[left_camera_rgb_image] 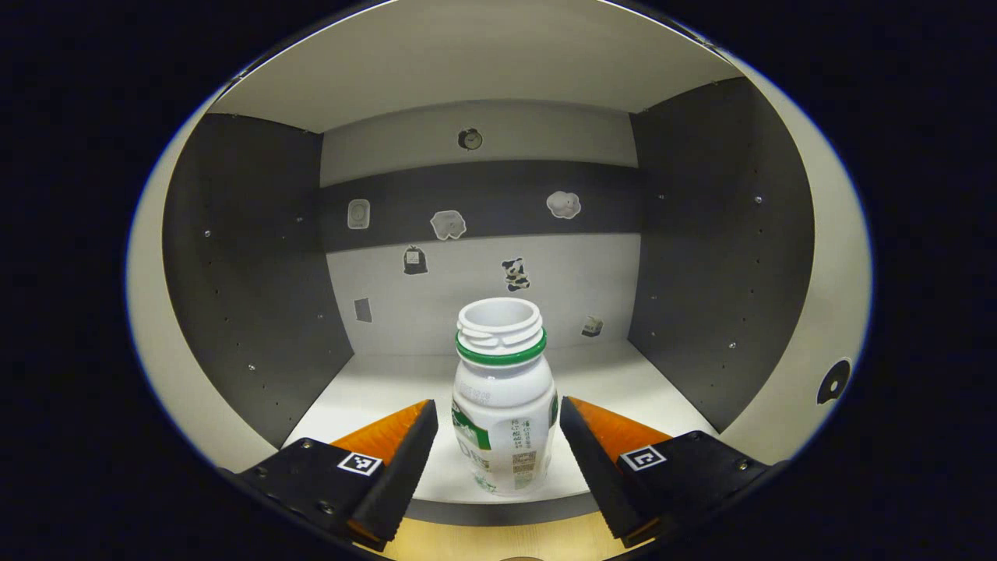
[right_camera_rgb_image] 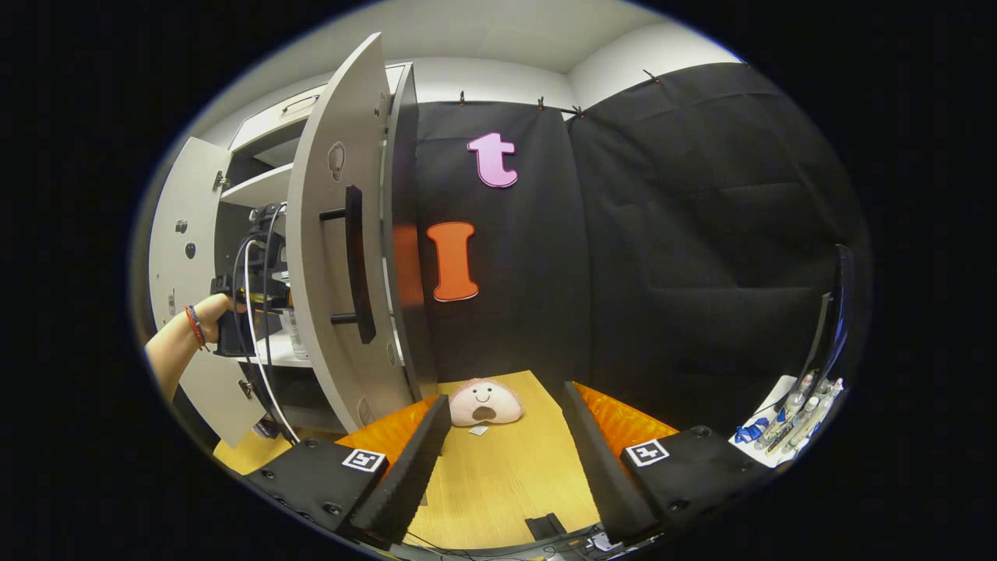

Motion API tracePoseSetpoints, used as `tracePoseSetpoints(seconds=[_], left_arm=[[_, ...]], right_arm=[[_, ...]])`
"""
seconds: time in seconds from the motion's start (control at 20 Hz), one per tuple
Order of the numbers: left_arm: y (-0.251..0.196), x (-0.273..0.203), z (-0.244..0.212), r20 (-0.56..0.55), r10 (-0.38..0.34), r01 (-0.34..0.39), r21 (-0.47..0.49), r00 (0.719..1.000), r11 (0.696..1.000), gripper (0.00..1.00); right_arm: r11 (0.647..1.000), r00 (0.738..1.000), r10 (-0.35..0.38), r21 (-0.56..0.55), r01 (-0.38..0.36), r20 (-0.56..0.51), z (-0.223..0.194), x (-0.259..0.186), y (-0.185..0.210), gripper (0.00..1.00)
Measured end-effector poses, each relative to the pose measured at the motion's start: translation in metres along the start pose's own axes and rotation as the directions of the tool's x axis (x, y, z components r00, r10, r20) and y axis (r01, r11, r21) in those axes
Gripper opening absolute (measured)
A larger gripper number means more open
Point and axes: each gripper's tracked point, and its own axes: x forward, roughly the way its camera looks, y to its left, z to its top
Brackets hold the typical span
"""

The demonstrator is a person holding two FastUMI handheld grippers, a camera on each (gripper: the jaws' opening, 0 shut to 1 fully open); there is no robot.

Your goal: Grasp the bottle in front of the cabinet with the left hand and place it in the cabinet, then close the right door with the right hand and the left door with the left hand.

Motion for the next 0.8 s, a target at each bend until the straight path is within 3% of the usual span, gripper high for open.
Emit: tracePoseSetpoints(seconds=[0.3,0.8], left_arm=[[0.003,-0.056,0.017,0.067,-0.037,0.038,-0.012,0.997,0.999,0.96],[0.059,-0.191,0.057,0.263,0.026,-0.013,-0.052,0.964,0.999,0.98]], right_arm=[[1.000,1.000,0.007,-0.013,-0.007,0.011,0.004,0.008,0.005,0.96],[0.996,0.997,0.070,-0.060,-0.068,0.030,0.012,0.038,0.015,0.96]])
